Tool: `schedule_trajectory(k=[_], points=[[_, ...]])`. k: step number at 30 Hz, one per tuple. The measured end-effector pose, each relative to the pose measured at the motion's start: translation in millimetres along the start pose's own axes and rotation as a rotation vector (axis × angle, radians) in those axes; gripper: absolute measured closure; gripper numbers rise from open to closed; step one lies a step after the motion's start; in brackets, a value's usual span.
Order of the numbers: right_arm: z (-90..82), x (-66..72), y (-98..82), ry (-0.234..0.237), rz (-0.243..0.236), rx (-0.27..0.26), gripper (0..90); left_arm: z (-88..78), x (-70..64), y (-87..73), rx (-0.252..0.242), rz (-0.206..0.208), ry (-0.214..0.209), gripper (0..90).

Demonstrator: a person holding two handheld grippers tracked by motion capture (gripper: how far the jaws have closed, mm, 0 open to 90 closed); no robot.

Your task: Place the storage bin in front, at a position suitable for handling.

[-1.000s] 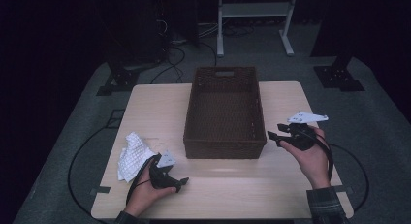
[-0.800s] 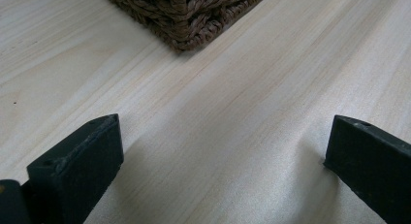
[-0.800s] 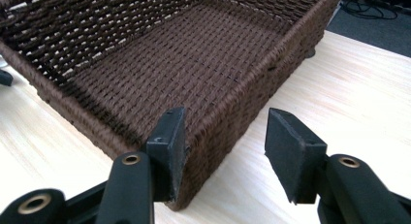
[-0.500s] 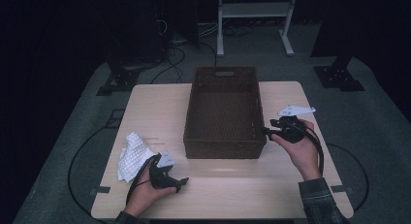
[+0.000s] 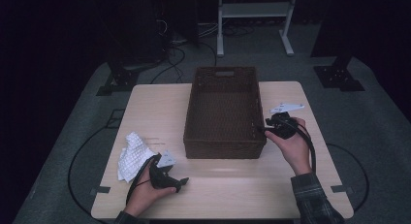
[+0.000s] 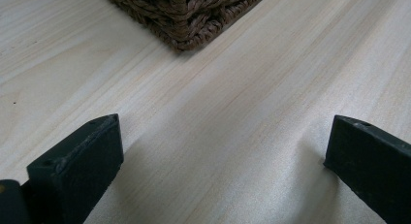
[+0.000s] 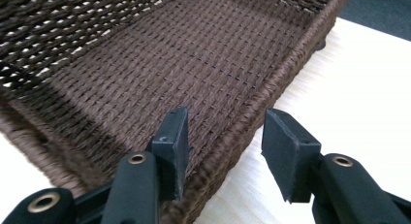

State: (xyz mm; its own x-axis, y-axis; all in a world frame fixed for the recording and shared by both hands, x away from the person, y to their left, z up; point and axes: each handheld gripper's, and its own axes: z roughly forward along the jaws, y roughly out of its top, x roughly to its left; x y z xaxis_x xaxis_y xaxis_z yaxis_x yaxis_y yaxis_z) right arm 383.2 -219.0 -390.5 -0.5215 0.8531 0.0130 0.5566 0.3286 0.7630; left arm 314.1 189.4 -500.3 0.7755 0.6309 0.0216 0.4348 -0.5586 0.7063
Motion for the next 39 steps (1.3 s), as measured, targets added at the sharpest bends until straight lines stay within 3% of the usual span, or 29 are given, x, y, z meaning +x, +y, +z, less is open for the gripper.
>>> schedule_trajectory(k=[9,20,39], points=[[12.8,-1.2,0.7,-0.015,0.011,0.031,54.3,0.1,-0.3,-0.1,-0.001,-0.004,-0.001,0.0],[14.4,0.1,2.2,-0.034,0.027,0.052,60.6,-0.1,-0.5,-0.3,-0.002,-0.002,-0.003,0.0],[6.3,-26.3,-1.6,-0.083,0.055,0.074,72.4,-0.2,-0.5,-0.4,-0.001,0.000,-0.004,0.0]])
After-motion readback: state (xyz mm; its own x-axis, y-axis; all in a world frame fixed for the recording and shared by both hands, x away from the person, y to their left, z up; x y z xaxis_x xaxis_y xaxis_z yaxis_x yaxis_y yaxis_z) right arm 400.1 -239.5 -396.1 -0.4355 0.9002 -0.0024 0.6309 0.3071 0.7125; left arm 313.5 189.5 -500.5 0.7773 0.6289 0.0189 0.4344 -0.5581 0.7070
